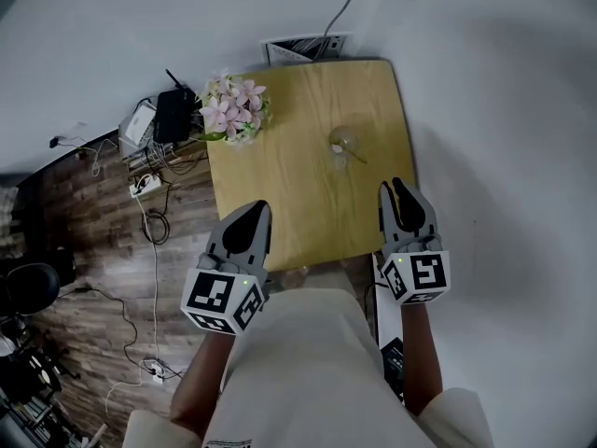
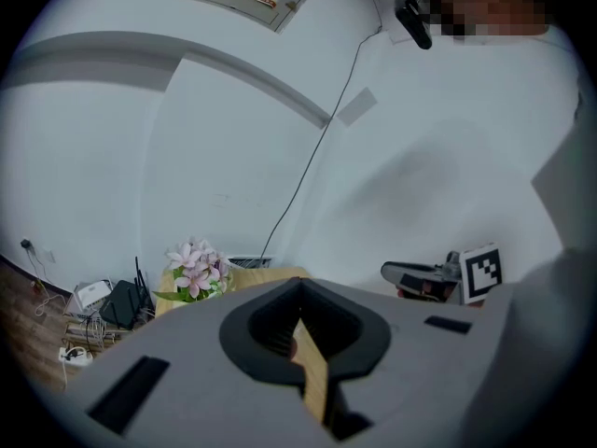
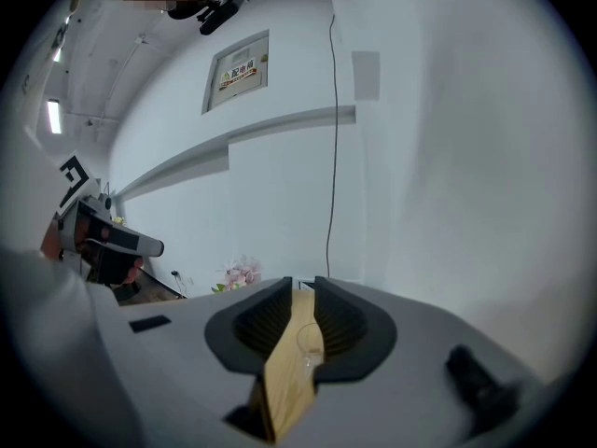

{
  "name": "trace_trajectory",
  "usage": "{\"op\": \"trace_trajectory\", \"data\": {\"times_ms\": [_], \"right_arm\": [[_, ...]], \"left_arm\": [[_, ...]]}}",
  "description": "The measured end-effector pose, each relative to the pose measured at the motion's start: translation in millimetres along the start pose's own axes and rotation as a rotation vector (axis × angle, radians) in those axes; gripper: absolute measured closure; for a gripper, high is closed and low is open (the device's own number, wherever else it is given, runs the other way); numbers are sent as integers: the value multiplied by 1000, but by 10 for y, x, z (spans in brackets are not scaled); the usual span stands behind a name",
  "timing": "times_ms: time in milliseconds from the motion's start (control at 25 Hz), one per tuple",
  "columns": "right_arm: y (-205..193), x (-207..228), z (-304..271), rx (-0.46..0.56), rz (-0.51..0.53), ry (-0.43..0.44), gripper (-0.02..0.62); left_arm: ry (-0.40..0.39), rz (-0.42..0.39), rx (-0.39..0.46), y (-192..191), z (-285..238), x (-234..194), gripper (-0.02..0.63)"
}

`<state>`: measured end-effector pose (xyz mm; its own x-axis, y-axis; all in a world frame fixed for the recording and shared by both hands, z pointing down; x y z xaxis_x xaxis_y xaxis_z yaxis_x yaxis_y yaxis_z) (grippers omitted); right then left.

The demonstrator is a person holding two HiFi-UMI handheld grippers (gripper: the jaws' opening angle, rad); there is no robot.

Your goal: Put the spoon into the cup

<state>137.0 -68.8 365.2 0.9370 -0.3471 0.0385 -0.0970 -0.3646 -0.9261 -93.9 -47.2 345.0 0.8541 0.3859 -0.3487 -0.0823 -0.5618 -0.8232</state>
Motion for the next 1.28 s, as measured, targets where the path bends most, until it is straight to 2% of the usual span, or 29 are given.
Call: {"op": "trace_trajectory", "data": {"times_ms": [200, 360, 600, 760, 920, 1280], "right_arm": [[123, -118, 289, 29, -4, 5, 531], [190, -187, 491, 29, 15, 13, 541], [341, -338, 688, 45, 47, 60, 541], [306, -392, 732, 39, 32, 89, 546], [273, -415, 750, 33, 62, 108, 546], [288, -394, 856, 40, 67, 91, 548]], "left_arm": [[14, -9, 54, 126, 194, 53, 595], [13, 20, 86, 142, 273, 86, 595], [2, 22, 96, 161, 377, 187, 595], [-7, 14, 102, 167, 408, 239, 595], [-11, 2, 104, 176, 422, 261, 595], [-38, -4, 91, 139, 402, 387, 595]]}}
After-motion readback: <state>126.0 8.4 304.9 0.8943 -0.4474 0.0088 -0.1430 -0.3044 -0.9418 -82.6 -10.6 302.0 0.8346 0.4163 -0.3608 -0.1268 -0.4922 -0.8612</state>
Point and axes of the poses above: the fingertips, and each gripper's own axes: z backward along the fingers, x to its right, y out of its top, the point moved 3 cm from there along z, backward along the fingers, and after that the axes turned 1 degree about z, right-handed, at the moved point
